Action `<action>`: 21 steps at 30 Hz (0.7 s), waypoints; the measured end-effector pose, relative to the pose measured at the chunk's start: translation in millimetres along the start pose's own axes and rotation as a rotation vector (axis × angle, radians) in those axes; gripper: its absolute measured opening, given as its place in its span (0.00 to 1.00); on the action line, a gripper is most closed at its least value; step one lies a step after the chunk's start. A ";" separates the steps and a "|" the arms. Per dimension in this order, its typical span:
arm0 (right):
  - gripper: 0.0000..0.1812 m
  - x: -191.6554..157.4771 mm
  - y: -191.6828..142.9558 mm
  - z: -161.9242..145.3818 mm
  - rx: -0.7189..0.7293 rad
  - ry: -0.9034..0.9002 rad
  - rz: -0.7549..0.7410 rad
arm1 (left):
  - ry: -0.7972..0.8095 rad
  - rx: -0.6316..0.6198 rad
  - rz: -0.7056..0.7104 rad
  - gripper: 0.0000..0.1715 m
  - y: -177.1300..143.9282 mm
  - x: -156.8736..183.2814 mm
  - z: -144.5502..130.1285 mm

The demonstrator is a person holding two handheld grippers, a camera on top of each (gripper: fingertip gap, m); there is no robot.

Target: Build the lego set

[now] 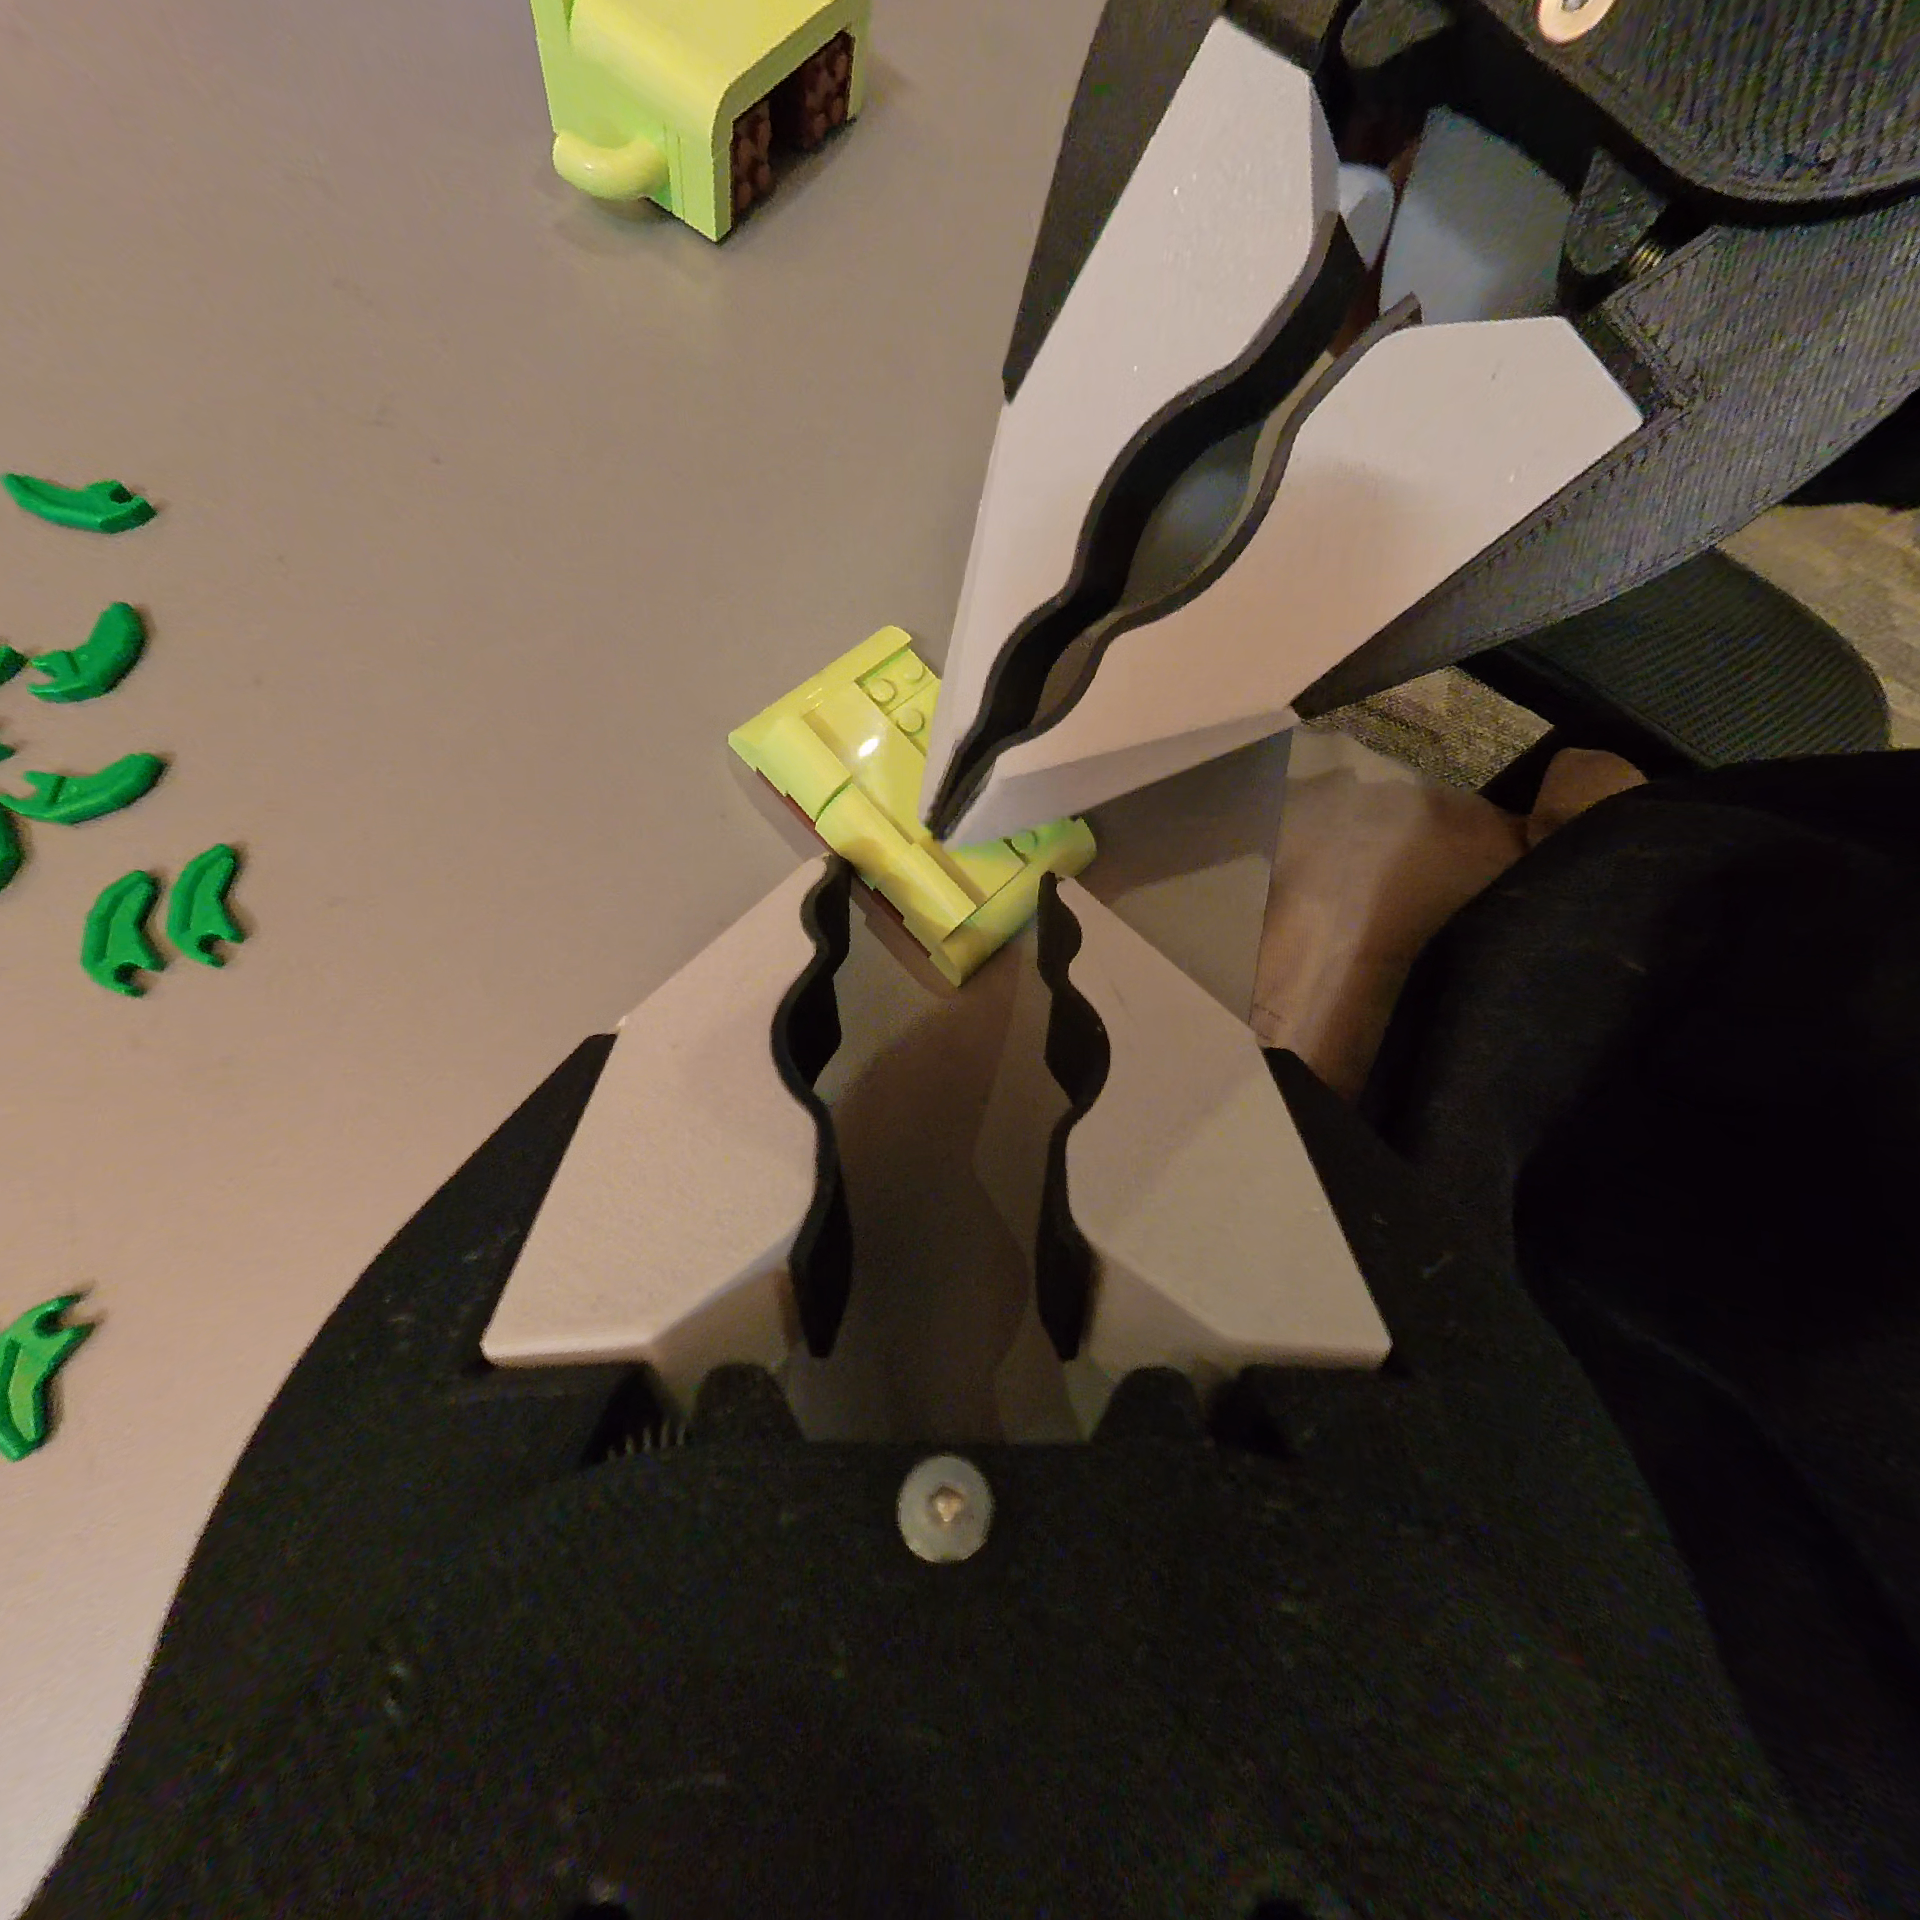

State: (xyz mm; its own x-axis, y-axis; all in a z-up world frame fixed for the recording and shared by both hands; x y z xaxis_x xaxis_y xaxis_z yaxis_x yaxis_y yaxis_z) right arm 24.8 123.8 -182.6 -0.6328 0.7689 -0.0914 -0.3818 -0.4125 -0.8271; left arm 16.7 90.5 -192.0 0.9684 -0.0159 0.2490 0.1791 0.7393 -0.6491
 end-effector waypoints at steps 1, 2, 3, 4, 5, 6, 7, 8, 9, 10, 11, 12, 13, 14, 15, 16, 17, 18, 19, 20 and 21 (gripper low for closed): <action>0.00 -3.3 1.1 0.6 0.016 0.014 0.019 | 0.001 0.000 0.001 0.20 0.0 0.1 -0.1; 0.00 -6.4 2.1 1.5 0.021 0.012 0.022 | 0.002 0.000 0.002 0.20 0.0 0.1 0.0; 0.00 -7.3 2.3 2.2 0.011 -0.011 0.001 | 0.003 0.001 0.000 0.20 -0.2 0.3 0.1; 0.00 -7.7 2.3 2.9 -0.001 -0.031 -0.016 | 0.004 0.000 0.000 0.20 -0.3 0.4 -0.1; 0.00 -7.7 2.2 3.4 -0.011 -0.041 -0.026 | 0.005 0.001 0.001 0.20 -0.3 0.4 0.0; 0.00 -7.2 1.9 3.8 -0.012 -0.045 -0.029 | 0.006 -0.001 0.005 0.20 -0.3 0.2 -0.1; 0.00 -6.9 1.6 3.5 -0.005 -0.036 -0.024 | 0.011 -0.002 0.012 0.20 0.0 0.3 -0.2; 0.00 -6.8 0.7 2.6 0.006 -0.018 -0.010 | 0.019 -0.004 0.020 0.20 0.1 0.4 -0.4; 0.00 -6.2 -1.3 2.4 0.024 0.007 0.004 | 0.026 -0.005 0.032 0.20 0.2 0.1 -0.6; 0.00 -4.6 -4.5 3.3 0.052 0.034 0.014 | 0.032 -0.007 0.042 0.20 0.4 -0.1 -0.5; 0.00 -3.0 -7.5 4.1 0.075 0.057 0.025 | 0.037 -0.010 0.052 0.19 0.8 -0.6 -0.9; 0.00 -1.4 -9.1 3.9 0.086 0.073 0.034 | 0.041 -0.012 0.059 0.18 0.8 -0.7 -1.0; 0.00 -0.9 -9.2 2.8 0.089 0.080 0.046 | 0.045 -0.013 0.064 0.18 1.0 -0.7 -1.1; 0.00 -1.8 -8.1 1.7 0.090 0.078 0.060 | 0.046 -0.013 0.065 0.18 1.1 -0.7 -1.1; 0.00 -2.8 -6.4 0.8 0.091 0.067 0.068 | 0.045 -0.013 0.064 0.18 1.1 -0.7 -1.0; 0.00 -3.9 -4.3 0.2 0.093 0.045 0.071 | 0.042 -0.013 0.062 0.18 1.0 -0.8 -1.0; 0.00 -3.9 -2.2 -0.3 0.097 0.015 0.061 | 0.040 -0.012 0.062 0.18 0.9 -1.0 -1.0; 0.00 -1.9 -0.7 -0.4 0.102 -0.016 0.036 | 0.038 -0.012 0.063 0.18 0.9 -1.3 -1.0; 0.00 1.0 -0.4 0.2 0.111 -0.038 0.008 | 0.037 -0.012 0.064 0.17 0.9 -1.6 -1.0; 0.00 4.1 -0.4 0.9 0.115 -0.049 -0.015 | 0.036 -0.012 0.065 0.17 0.9 -1.7 -0.9; 0.00 7.5 -0.5 1.5 0.117 -0.049 -0.031 | 0.035 -0.012 0.066 0.17 0.8 -2.0 -0.9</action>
State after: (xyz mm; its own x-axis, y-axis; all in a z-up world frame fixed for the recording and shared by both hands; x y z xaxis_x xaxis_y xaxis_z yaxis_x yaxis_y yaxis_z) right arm 19.3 129.0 -182.1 -0.6507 0.7584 -0.0367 -0.4762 -0.4453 -0.7583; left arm 15.1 90.5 -193.7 0.9836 0.0094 0.1803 0.1161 0.7316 -0.6718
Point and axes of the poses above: each gripper's, where its closed fingertips meet, y out along the fingers, z out of its top, x = y × z across the jaws, the point moved 3 cm from there along -y, back along the fingers
